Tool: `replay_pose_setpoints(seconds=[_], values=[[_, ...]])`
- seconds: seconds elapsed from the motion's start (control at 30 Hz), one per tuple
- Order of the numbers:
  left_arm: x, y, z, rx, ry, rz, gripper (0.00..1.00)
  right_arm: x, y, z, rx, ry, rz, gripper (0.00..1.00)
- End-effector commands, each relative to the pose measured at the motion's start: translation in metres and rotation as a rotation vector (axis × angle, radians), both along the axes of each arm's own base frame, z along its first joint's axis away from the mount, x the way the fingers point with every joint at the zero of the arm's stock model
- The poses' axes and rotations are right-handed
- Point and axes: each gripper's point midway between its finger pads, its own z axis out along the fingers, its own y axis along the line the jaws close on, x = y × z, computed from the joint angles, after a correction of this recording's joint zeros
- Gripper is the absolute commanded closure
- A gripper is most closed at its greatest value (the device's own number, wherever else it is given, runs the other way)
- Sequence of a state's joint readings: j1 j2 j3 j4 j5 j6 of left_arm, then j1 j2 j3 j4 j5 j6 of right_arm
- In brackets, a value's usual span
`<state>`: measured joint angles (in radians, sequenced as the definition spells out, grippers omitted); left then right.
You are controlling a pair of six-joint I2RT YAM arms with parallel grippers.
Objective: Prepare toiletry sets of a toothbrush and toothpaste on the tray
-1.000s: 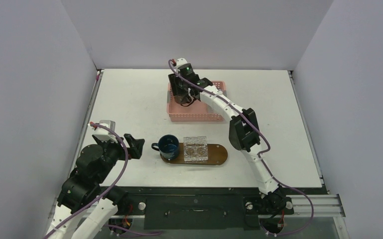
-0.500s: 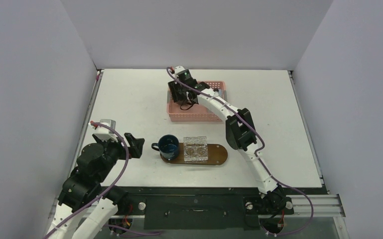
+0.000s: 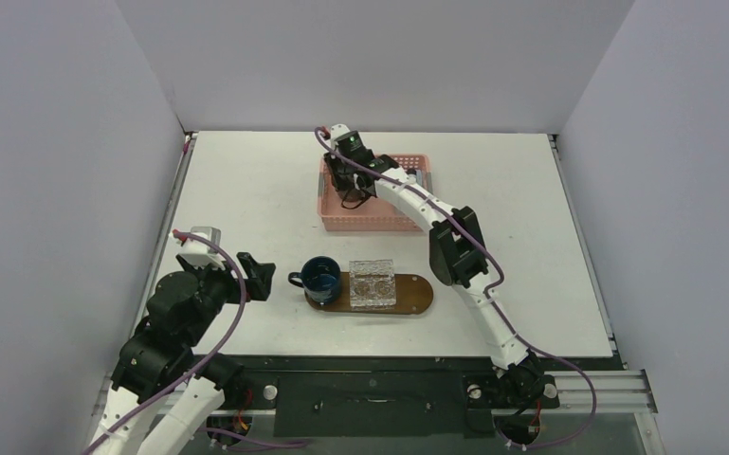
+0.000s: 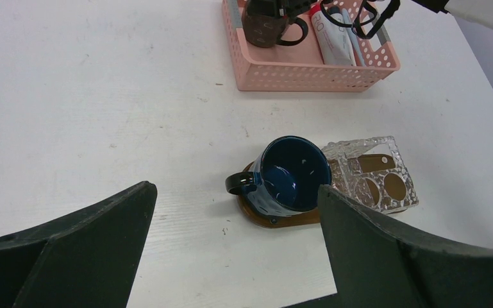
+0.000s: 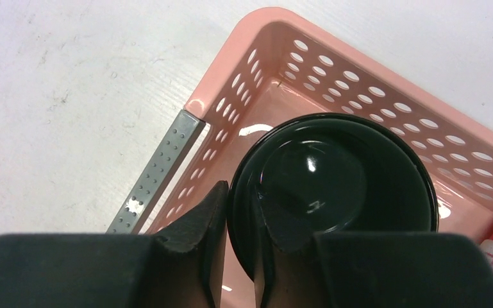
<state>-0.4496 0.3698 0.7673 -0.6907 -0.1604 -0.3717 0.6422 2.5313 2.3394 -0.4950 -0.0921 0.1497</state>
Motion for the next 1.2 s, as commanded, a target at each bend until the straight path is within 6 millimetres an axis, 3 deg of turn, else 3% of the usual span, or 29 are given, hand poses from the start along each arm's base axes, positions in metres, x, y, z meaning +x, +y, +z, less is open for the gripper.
replay_pose_setpoints(seconds=[0.0,0.1,0.3,0.5,0.7,1.17], values=[[0.007,-0.003,0.011,-0.009,-0.045,-0.006,0.04,0.007,-0.006,0.012,-0.015,-0.030,-0.023,0.87],[0.007,-0.003,0.011,-0.011,-0.047,-0.006,0.04,0.007,-0.006,0.011,-0.019,-0.030,-0.022,0.99],[0.007,-0.003,0.010,-0.009,-0.042,-0.008,0.04,0.003,-0.005,0.022,-0.030,-0.057,-0.010,1.00],[0.008,-0.004,0.010,-0.008,-0.041,-0.010,0.04,-0.002,-0.001,0.064,-0.004,-0.155,-0.010,1.00],[0.008,-0.004,0.010,-0.008,-0.040,-0.010,0.04,-0.002,-0.011,0.114,0.017,-0.242,-0.053,1.00],[0.006,-0.004,0.011,-0.011,-0.047,-0.013,0.04,-0.034,-0.032,0.184,0.030,-0.352,-0.054,1.00]])
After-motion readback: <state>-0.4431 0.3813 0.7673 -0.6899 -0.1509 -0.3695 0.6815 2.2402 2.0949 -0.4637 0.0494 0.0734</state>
